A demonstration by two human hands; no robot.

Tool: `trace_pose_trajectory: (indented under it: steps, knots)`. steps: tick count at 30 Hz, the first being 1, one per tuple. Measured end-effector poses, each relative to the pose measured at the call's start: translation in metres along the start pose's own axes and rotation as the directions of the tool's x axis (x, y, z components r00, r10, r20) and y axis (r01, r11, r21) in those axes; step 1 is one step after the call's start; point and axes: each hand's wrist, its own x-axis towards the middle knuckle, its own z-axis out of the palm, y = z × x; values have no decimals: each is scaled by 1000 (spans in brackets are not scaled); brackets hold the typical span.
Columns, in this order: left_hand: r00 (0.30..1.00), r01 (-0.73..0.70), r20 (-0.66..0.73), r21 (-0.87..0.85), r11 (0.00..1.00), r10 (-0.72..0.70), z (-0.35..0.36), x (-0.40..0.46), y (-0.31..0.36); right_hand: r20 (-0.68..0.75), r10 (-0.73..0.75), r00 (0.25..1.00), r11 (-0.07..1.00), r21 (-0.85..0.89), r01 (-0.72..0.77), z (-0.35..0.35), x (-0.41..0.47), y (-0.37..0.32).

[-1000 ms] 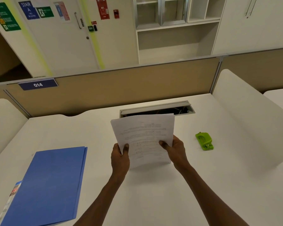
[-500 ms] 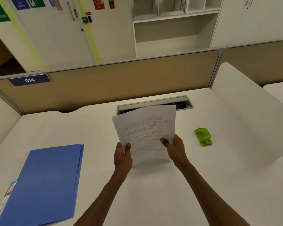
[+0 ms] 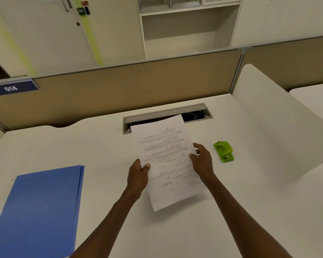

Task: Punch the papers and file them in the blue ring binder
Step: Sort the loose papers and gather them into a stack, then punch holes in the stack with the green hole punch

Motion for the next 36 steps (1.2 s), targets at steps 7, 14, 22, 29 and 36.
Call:
trace_pose_trajectory:
  steps: [7, 14, 22, 29, 36]
  knots:
    - [984, 126, 140, -119, 985, -109, 30, 5, -21, -23, 82, 996, 985, -152, -85, -18, 7, 29]
    - [968, 184, 192, -116, 976, -160, 56, 9, -23, -71, 77, 994, 953, -287, -95, -41, 24, 43]
    - [964, 167, 224, -84, 982, -145, 84, 17, -23, -278, -17, 960, 920, -379, -94, -92, 66, 53]
    - [957, 173, 250, -88, 981, -147, 104, 27, -16, -205, 94, 974, 903, -395, -170, -107, 94, 65]
    - [955, 173, 260, -88, 981, -145, 116, 37, -9, -183, 83, 980, 884, -441, -157, -105, 99, 71]
